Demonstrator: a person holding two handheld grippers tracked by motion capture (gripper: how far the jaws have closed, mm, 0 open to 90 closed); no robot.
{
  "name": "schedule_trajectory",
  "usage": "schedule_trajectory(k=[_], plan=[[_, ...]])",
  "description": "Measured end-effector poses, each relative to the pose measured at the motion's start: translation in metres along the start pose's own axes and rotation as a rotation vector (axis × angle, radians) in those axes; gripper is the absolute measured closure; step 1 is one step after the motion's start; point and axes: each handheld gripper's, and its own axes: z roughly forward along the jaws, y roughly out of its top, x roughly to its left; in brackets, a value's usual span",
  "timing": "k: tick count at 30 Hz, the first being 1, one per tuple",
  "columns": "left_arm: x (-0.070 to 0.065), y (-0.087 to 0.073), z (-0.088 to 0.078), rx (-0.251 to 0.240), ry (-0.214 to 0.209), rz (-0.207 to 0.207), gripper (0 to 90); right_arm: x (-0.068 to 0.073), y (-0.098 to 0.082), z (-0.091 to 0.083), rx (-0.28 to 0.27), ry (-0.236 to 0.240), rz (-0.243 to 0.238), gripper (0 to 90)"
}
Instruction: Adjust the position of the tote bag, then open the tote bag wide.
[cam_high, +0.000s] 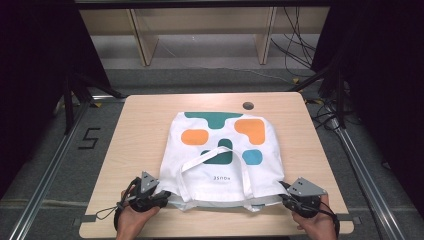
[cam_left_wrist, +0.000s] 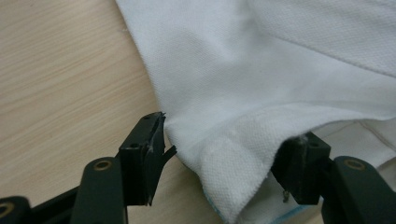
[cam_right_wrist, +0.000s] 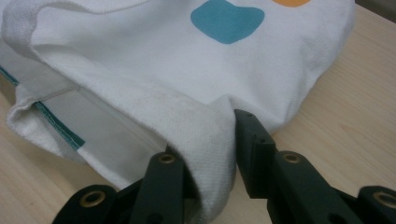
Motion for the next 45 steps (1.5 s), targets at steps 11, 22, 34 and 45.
schedule_trajectory(k=[11,22,34,45], plan=[[0.002,-0.004,-0.016,-0.058,0.006,0.071,69.6,0.000,0.000,-0.001,-0.005,0.006,0.007,72.5],[-0.001,-0.003,-0.018,-0.041,0.004,0.115,78.4,-0.003,-0.001,0.012,0.040,0.027,-0.034,71.9],[-0.006,-0.001,-0.034,-0.176,-0.054,0.074,79.3,-0.006,0.005,-0.011,-0.044,0.010,-0.020,78.9],[-0.006,0.014,-0.054,-0.291,-0.138,0.047,80.3,-0.019,0.023,-0.036,-0.154,-0.026,0.009,80.2]])
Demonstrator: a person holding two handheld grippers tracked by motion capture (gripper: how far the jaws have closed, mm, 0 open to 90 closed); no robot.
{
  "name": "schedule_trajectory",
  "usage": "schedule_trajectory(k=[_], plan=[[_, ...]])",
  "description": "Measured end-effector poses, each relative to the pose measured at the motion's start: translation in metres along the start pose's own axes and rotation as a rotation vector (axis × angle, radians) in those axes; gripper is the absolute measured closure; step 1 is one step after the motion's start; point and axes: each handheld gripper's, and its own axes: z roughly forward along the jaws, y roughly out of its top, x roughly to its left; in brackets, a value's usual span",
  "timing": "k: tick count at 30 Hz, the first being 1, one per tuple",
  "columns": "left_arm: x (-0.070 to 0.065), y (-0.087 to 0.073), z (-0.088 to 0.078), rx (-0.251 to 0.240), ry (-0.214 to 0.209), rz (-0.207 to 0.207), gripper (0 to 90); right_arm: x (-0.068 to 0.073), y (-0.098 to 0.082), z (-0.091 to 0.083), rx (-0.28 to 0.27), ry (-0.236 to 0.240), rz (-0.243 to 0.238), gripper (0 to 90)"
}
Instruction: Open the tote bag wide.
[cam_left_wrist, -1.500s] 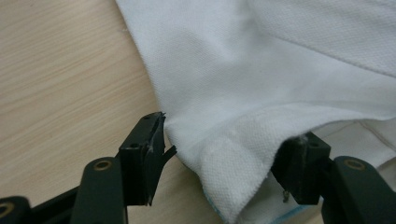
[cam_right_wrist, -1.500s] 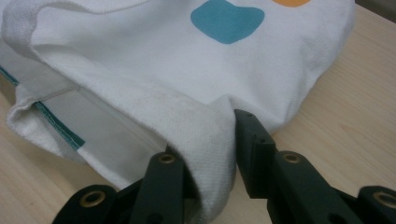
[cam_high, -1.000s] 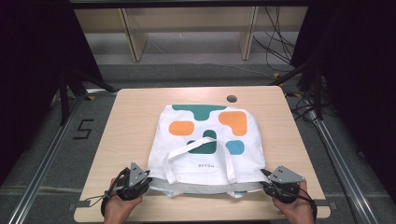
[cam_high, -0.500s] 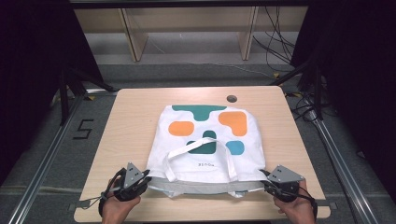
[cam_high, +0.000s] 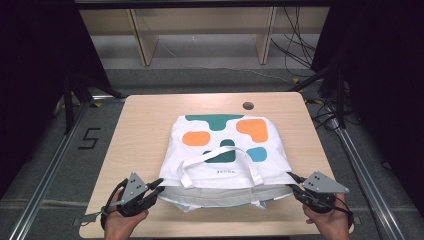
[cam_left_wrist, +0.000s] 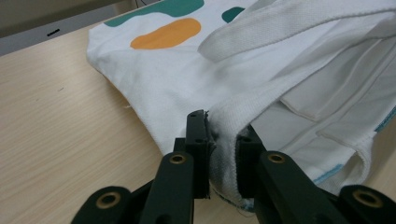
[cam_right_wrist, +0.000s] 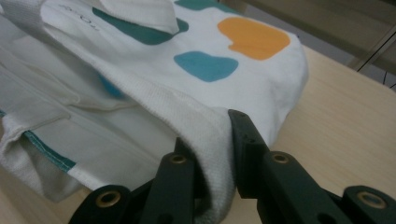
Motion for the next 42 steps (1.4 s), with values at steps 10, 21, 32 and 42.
schedule_trajectory(k=[10,21,32,42], plan=[[0.009,0.036,-0.018,-0.089,0.011,0.017,82.1,-0.017,0.049,-0.012,-0.107,-0.033,-0.067,82.4],[0.021,0.107,-0.052,-0.312,0.008,0.063,86.0,-0.032,0.122,-0.042,-0.208,-0.106,-0.165,84.4],[0.019,0.154,-0.080,-0.406,-0.013,0.073,86.4,-0.049,0.163,-0.068,-0.248,-0.097,-0.210,86.1],[0.045,0.144,-0.039,-0.369,-0.019,0.010,85.9,-0.061,0.154,-0.029,-0.202,-0.110,-0.149,86.0]])
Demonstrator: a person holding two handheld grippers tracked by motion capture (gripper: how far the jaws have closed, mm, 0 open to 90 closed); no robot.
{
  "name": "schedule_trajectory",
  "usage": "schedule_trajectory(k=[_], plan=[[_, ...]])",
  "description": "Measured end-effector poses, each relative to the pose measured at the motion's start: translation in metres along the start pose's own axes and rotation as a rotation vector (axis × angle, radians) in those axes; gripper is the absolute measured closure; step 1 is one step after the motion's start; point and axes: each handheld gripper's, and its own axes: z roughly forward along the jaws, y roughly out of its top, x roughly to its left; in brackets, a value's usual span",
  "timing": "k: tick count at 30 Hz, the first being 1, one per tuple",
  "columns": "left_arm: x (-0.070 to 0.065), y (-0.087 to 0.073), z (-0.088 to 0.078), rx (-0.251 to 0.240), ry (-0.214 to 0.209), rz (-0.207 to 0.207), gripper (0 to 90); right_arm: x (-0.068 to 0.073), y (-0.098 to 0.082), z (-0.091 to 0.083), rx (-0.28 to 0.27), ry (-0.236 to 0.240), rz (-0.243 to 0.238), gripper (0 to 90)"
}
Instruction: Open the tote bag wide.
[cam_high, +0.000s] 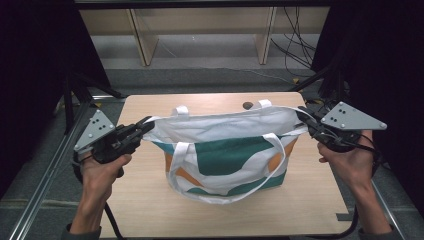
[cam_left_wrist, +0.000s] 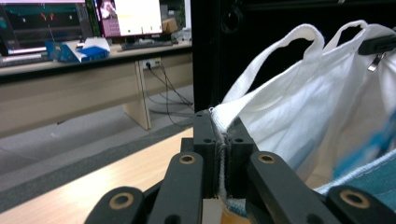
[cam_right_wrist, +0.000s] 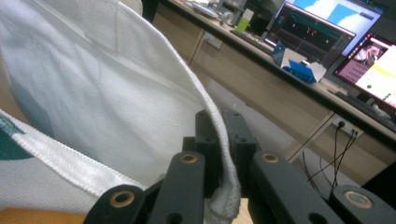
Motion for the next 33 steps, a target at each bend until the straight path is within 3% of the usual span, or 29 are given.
schedule_trajectory(k=[4,11,18,26,28,29,30,33], plan=[[0.000,-0.020,0.008,0.072,-0.007,0.009,85.5,-0.001,-0.015,0.010,0.035,0.000,-0.001,86.0],[0.010,-0.055,0.028,0.132,-0.007,-0.043,85.0,0.005,-0.035,0.024,0.086,0.007,0.012,85.8],[0.019,-0.067,0.043,0.152,-0.007,-0.096,84.7,0.004,-0.046,0.035,0.099,0.000,0.018,85.7],[0.013,-0.095,0.055,0.252,-0.018,-0.100,83.7,0.008,-0.068,0.036,0.088,0.000,0.074,85.3],[0.010,-0.104,0.059,0.280,-0.026,-0.109,83.7,0.012,-0.078,0.035,0.078,-0.015,0.114,85.3],[0.009,-0.108,0.060,0.294,-0.022,-0.106,83.7,0.012,-0.082,0.037,0.097,-0.010,0.089,85.3],[0.009,-0.113,0.062,0.297,-0.029,-0.115,83.4,0.011,-0.089,0.037,0.127,0.006,0.106,85.2],[0.007,-0.123,0.067,0.331,-0.024,-0.119,83.3,0.013,-0.095,0.038,0.129,-0.002,0.105,85.2]])
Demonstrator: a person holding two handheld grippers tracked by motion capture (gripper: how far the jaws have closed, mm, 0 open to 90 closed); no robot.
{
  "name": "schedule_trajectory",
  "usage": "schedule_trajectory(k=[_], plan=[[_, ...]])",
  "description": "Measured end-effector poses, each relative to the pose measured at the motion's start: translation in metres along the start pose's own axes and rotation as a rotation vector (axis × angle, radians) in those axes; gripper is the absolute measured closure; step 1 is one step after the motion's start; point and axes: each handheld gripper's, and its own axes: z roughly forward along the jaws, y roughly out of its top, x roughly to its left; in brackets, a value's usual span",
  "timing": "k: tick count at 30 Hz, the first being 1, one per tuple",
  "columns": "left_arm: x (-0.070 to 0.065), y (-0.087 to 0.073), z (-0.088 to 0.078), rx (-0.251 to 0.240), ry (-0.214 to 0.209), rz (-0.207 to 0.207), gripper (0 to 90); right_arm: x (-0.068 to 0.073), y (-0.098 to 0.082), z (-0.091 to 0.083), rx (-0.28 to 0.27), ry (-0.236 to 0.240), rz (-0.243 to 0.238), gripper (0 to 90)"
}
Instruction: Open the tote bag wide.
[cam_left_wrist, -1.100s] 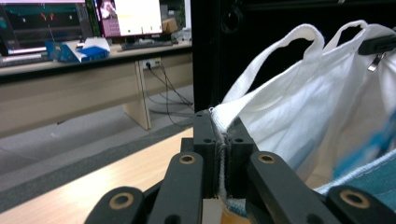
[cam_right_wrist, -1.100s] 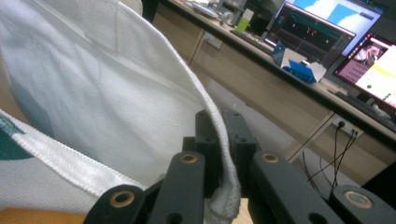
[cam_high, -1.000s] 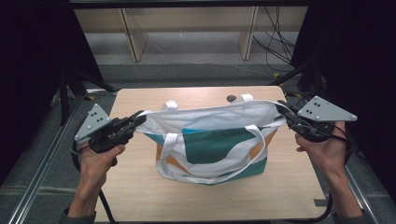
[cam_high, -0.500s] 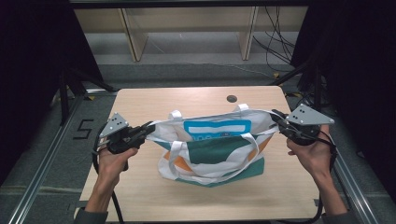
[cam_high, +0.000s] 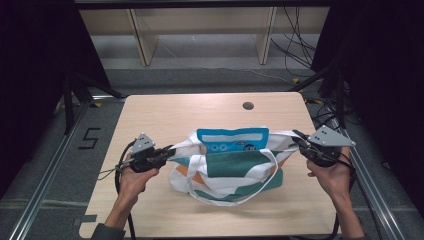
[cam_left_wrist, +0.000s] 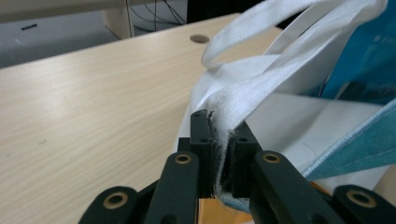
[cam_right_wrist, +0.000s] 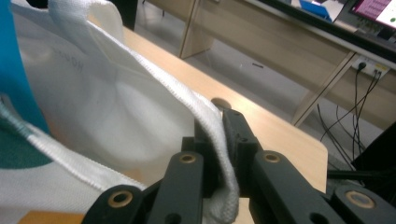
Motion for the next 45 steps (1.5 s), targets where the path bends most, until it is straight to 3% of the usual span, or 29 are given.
schedule_trajectory(k=[2,5,10,11,12,14,15,17,18,19,21,22,23,25,29,30,31,32,33,34,36,38,39,40,41,43,45], plan=[[0.001,-0.005,0.006,0.017,-0.008,-0.010,83.2,0.001,-0.005,0.002,0.018,0.001,-0.015,85.2],[0.002,-0.014,0.013,0.044,-0.014,-0.006,83.1,0.006,-0.019,0.008,0.068,0.017,0.004,85.1],[-0.002,-0.027,0.024,0.101,-0.025,0.028,83.0,0.007,-0.035,0.014,0.106,0.041,0.000,84.9],[-0.003,-0.030,0.027,0.111,-0.029,0.027,82.9,0.008,-0.038,0.015,0.126,0.044,0.014,84.9],[-0.004,-0.032,0.029,0.125,-0.027,0.010,82.9,0.007,-0.042,0.018,0.133,0.052,-0.005,84.9],[-0.004,-0.037,0.032,0.153,-0.034,0.041,82.8,0.009,-0.046,0.022,0.153,0.057,0.002,84.8],[-0.005,-0.039,0.034,0.142,-0.029,0.025,82.8,0.010,-0.049,0.024,0.163,0.064,0.003,84.8],[-0.005,-0.042,0.037,0.167,-0.033,0.028,82.8,0.013,-0.055,0.028,0.185,0.075,-0.004,84.7],[-0.002,-0.043,0.036,0.195,-0.043,0.054,82.8,0.013,-0.055,0.028,0.185,0.075,-0.004,84.7],[-0.004,-0.046,0.039,0.177,-0.046,0.021,82.8,0.014,-0.057,0.029,0.191,0.081,0.005,84.7],[-0.003,-0.048,0.040,0.216,-0.046,0.049,82.8,0.017,-0.061,0.030,0.211,0.087,0.021,84.8],[-0.003,-0.050,0.042,0.230,-0.046,0.075,82.8,0.015,-0.063,0.031,0.217,0.098,-0.019,84.7],[-0.004,-0.054,0.047,0.246,-0.044,0.073,82.7,0.018,-0.069,0.034,0.242,0.118,0.004,84.8],[-0.004,-0.056,0.050,0.265,-0.040,0.092,82.8,0.020,-0.076,0.039,0.263,0.134,-0.002,84.8],[-0.005,-0.059,0.053,0.266,-0.045,0.068,82.9,0.024,-0.089,0.049,0.321,0.174,0.006,85.2],[-0.003,-0.059,0.054,0.285,-0.047,0.095,82.9,0.024,-0.089,0.049,0.321,0.174,0.006,85.2],[-0.005,-0.060,0.055,0.287,-0.037,0.085,82.8,0.023,-0.094,0.056,0.338,0.189,0.017,85.8],[-0.004,-0.060,0.057,0.290,-0.034,0.125,82.8,0.023,-0.094,0.056,0.338,0.189,0.017,85.8],[-0.008,-0.060,0.058,0.300,-0.021,0.116,83.0,0.025,-0.095,0.059,0.357,0.190,0.027,86.2],[-0.008,-0.059,0.058,0.312,-0.007,0.163,83.3,0.028,-0.098,0.066,0.370,0.191,0.022,86.4],[-0.010,-0.060,0.059,0.309,-0.002,0.149,83.2,0.027,-0.098,0.068,0.350,0.180,0.000,86.4],[-0.009,-0.059,0.058,0.310,-0.004,0.169,82.8,0.026,-0.099,0.069,0.344,0.198,0.005,86.3],[-0.010,-0.059,0.058,0.311,-0.005,0.145,82.8,0.028,-0.098,0.067,0.360,0.179,0.025,86.3],[-0.009,-0.059,0.057,0.307,-0.006,0.146,81.9,0.027,-0.098,0.067,0.347,0.174,-0.004,86.2],[-0.009,-0.058,0.056,0.303,-0.002,0.159,80.1,0.028,-0.097,0.067,0.352,0.184,-0.010,85.4],[-0.010,-0.055,0.051,0.308,-0.003,0.149,73.3,0.028,-0.095,0.063,0.365,0.157,0.000,79.5],[-0.011,-0.049,0.045,0.281,0.013,0.138,61.2,0.022,-0.093,0.060,0.346,0.154,0.016,72.4]])
